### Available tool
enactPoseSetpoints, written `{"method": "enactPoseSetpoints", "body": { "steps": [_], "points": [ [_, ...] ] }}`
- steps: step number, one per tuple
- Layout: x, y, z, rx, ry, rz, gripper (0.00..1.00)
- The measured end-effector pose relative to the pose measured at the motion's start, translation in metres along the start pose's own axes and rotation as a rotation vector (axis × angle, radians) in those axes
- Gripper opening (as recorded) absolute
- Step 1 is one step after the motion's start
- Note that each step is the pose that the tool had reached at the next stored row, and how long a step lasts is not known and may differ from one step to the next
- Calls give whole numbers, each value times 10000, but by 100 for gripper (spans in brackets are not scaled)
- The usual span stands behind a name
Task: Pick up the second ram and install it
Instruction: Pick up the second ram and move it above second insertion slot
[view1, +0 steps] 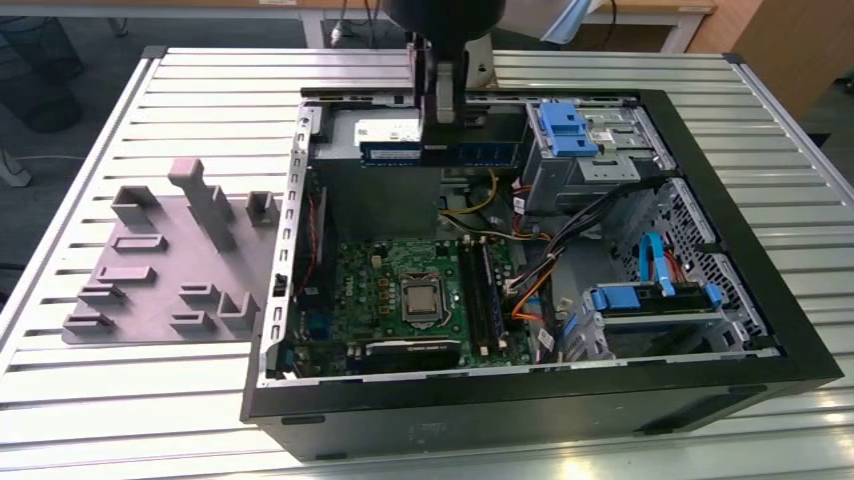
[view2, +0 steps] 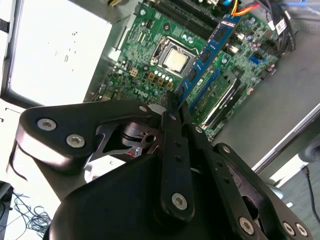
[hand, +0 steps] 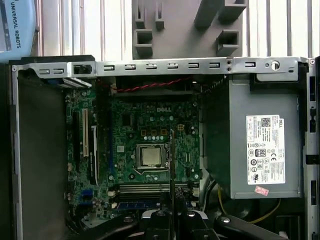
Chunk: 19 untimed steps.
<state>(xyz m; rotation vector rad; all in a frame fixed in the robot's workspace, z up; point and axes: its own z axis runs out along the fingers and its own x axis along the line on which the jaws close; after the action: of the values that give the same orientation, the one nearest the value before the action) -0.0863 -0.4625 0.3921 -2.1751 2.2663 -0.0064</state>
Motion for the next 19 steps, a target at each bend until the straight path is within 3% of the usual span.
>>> {"method": "enactPoseSetpoints", "body": {
  "steps": [6,7,19],
  "points": [
    [-4,-112,0,0,0,0,14],
    [-7,-173,1,0,0,-1,14],
    [-15,-361,2,0,0,-1,14]
  ]
}}
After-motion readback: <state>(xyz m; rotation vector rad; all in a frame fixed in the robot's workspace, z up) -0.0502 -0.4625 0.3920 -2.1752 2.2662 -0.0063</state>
